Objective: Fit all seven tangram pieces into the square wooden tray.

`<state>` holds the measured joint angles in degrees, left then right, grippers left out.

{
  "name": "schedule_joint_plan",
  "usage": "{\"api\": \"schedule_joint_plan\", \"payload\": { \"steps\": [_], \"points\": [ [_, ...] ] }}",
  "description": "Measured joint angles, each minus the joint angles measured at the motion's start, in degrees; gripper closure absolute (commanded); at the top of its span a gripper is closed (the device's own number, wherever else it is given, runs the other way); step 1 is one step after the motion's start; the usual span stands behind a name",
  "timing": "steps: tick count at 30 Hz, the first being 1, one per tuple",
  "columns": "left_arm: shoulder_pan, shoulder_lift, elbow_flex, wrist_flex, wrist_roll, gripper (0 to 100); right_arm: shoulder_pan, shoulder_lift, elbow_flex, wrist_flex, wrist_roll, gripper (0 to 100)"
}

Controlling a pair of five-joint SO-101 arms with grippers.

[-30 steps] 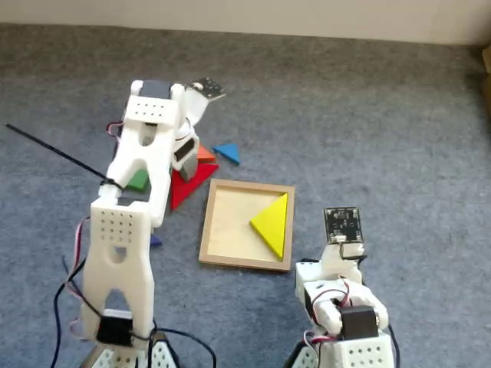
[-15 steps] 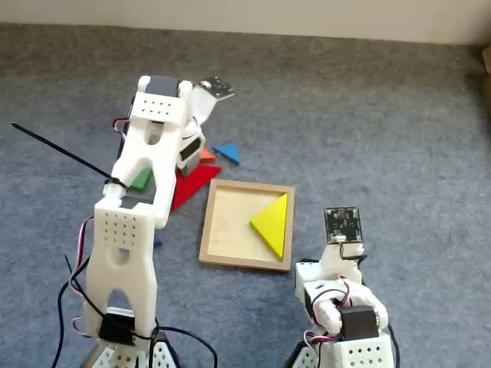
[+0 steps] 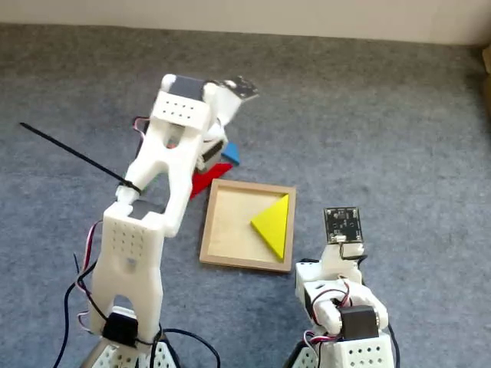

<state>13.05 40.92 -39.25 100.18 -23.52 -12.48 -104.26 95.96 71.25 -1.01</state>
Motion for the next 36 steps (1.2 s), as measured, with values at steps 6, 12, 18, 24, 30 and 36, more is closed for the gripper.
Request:
{"api": "schedule_joint_plan", "payload": {
  "steps": [6, 12, 18, 24, 30, 36],
  "points": [
    [8.18, -8.62, 16.62, -0.88, 0.09, 94, 0.00, 0.00, 0.00, 0.00, 0.00, 98.4],
    [10.90, -16.62, 23.82, -2.81, 1.41, 82, 0.00, 0.00, 0.00, 0.00, 0.00, 98.4],
    [7.21, -24.09, 23.91, -4.22, 5.10, 79, 0.00, 0.00, 0.00, 0.00, 0.00, 98.4],
    [-2.20, -25.49, 24.09, -11.08, 5.63, 81, 0.00, 0.00, 0.00, 0.00, 0.00, 98.4],
    [-10.46, -16.79, 24.09, -18.46, 5.89, 87, 0.00, 0.00, 0.00, 0.00, 0.00, 98.4],
    [-13.89, -12.84, 24.09, -23.12, 5.89, 87, 0.00, 0.00, 0.00, 0.00, 0.00, 98.4]
  ]
}}
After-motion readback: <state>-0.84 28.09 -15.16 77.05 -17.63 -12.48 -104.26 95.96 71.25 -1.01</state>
